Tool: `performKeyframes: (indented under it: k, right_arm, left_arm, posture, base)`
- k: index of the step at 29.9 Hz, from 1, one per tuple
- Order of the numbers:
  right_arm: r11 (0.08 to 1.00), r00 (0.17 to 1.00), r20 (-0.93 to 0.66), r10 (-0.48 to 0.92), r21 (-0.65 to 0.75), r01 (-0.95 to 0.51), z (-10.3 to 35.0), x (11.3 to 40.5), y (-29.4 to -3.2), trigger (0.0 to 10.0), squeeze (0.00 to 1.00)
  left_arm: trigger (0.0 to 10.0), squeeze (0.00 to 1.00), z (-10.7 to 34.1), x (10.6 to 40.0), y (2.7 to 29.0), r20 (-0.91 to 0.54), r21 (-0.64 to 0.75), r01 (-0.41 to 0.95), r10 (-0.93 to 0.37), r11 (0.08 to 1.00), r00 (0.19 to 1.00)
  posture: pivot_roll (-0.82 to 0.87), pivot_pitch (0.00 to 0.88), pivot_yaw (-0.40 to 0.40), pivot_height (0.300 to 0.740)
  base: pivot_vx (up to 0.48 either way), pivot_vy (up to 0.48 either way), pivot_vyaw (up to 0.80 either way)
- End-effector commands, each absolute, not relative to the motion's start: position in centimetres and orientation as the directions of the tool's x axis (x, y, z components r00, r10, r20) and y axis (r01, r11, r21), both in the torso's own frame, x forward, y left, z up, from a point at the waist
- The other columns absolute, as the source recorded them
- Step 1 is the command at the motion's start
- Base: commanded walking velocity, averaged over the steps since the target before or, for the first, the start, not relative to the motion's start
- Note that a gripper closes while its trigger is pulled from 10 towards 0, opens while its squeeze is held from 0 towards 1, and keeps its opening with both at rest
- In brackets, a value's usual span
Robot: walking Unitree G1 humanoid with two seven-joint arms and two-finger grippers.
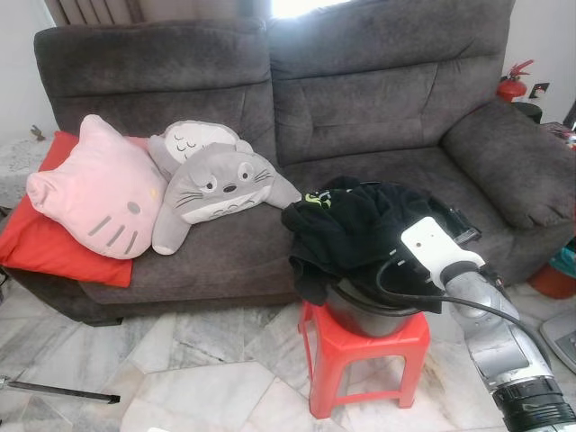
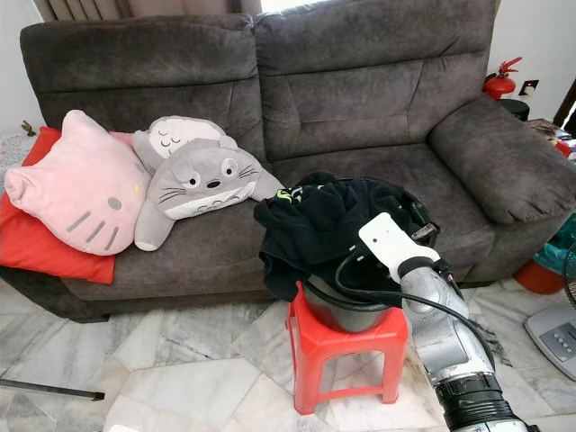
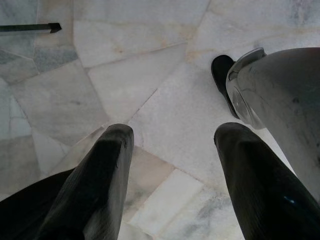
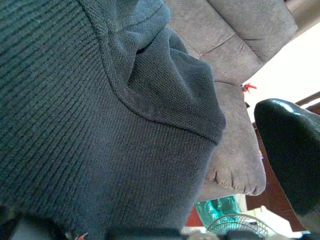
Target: Hang hanger
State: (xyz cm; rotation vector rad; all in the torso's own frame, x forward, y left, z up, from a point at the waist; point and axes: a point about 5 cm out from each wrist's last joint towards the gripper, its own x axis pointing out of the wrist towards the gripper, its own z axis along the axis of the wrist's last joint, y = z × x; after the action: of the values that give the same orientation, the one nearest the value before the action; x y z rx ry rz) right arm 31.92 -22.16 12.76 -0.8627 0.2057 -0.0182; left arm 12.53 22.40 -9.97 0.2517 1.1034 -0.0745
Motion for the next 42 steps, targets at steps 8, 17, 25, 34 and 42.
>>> performKeyframes:
  k: [8,17,25,34,42]
  right_arm:
    - [0.657,0.989,-0.129,-0.078,-0.752,-0.047,13.3,32.5,-21.8,10.0,0.0]
    - [0.661,0.995,-0.069,-0.069,-0.751,-0.007,14.2,32.7,-21.4,10.0,0.0]
    - [0.756,0.989,-0.137,-0.063,-0.653,-0.042,12.5,28.6,-20.7,10.0,0.0]
    - [0.819,0.982,-0.124,-0.144,-0.571,0.048,13.0,21.9,-20.5,10.0,0.0]
    - [0.89,0.822,-0.397,-0.409,-0.372,0.263,8.8,16.2,-22.6,10.0,0.0]
  left_arm:
    - [10.0,0.0,-10.0,12.1,22.7,-0.895,0.176,0.185,0.079,0.967,0.439]
    - [10.0,0.0,-10.0,12.1,22.8,-0.894,0.177,0.185,0.08,0.967,0.44]
    - [10.0,0.0,-10.0,12.1,22.8,-0.897,0.174,0.188,0.077,0.967,0.435]
    - [10.0,0.0,-10.0,12.4,22.8,-0.898,0.177,0.216,0.068,0.96,0.434]
    - [10.0,0.0,-9.8,13.2,22.5,-0.895,0.183,0.258,0.053,0.949,0.442]
  posture:
    - [-0.2,0.0,0.1,0.74]
    - [-0.2,0.0,0.101,0.74]
    - [-0.21,0.0,0.099,0.74]
    - [-0.25,0.0,0.11,0.74]
    - [-0.31,0.0,0.136,0.74]
  base:
    - [0.0,0.0,0.0]
    - [0.0,0.0,0.0]
    - [0.0,0.0,0.0]
    - [0.0,0.0,0.0]
    - [0.0,0.0,0.0]
